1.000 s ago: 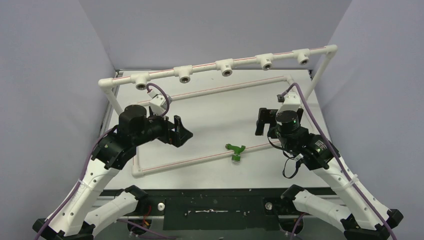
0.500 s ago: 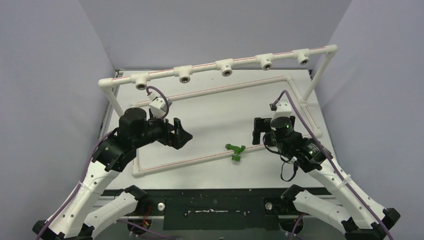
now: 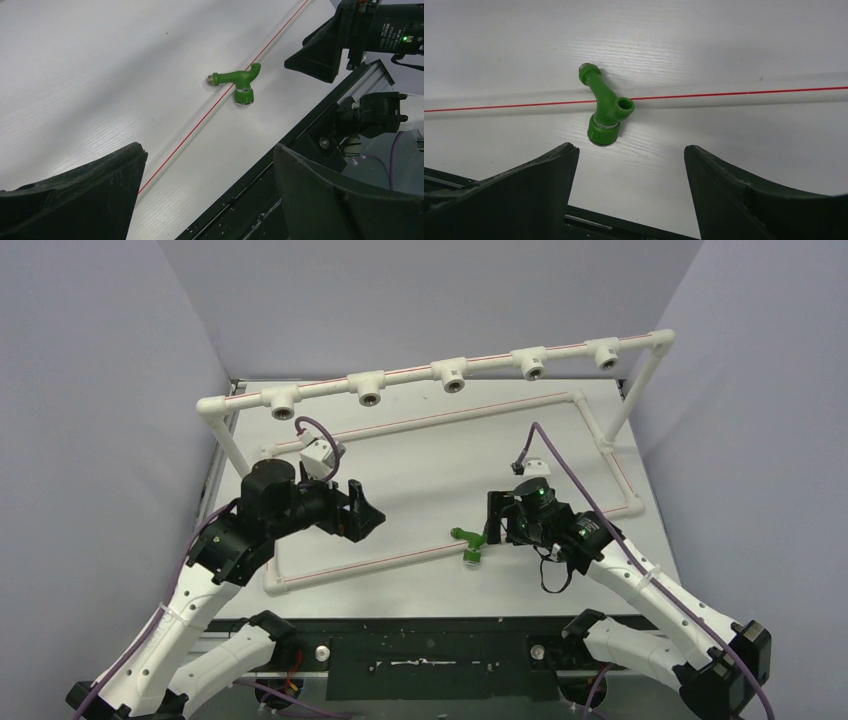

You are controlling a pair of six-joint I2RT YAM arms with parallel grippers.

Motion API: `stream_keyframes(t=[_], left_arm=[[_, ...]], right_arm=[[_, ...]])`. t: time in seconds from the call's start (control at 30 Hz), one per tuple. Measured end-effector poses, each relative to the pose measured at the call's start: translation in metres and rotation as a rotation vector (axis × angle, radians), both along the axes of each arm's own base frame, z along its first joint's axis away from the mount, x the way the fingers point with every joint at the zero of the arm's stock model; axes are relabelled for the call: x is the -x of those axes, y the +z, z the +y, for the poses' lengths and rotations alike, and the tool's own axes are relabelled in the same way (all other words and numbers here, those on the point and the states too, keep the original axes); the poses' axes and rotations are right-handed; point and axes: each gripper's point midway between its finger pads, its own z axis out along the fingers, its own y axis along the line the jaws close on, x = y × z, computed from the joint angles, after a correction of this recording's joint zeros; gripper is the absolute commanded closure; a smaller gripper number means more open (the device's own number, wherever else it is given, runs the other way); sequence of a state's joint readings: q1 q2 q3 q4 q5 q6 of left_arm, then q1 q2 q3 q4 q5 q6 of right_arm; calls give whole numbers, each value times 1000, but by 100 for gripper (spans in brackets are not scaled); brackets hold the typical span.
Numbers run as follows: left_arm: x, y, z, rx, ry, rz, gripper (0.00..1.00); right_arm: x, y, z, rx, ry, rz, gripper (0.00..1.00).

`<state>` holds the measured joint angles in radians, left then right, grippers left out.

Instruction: Install the water faucets

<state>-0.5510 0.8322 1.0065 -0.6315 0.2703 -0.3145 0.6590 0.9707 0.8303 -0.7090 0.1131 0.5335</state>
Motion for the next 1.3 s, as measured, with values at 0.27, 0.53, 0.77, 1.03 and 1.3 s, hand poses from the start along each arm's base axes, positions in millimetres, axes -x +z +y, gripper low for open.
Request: stream_keyframes(t=[0.27, 0.53, 0.77, 1.03, 1.3], left_arm=[[2, 0, -1, 5, -8, 0, 3], [4, 0, -5, 27, -24, 10, 3], [6, -4, -9, 44, -39, 26, 3], [7, -7, -15, 83, -48, 36, 3], [8, -16, -16, 129, -26, 57, 3]], right_arm=[[-5, -44, 8, -152, -73, 129, 30], [-7, -54, 31, -291, -61, 155, 35], [-12, -69, 35, -331, -79, 178, 43], [-23, -70, 39, -363, -83, 159, 56], [-21, -79, 41, -373, -74, 175, 70]])
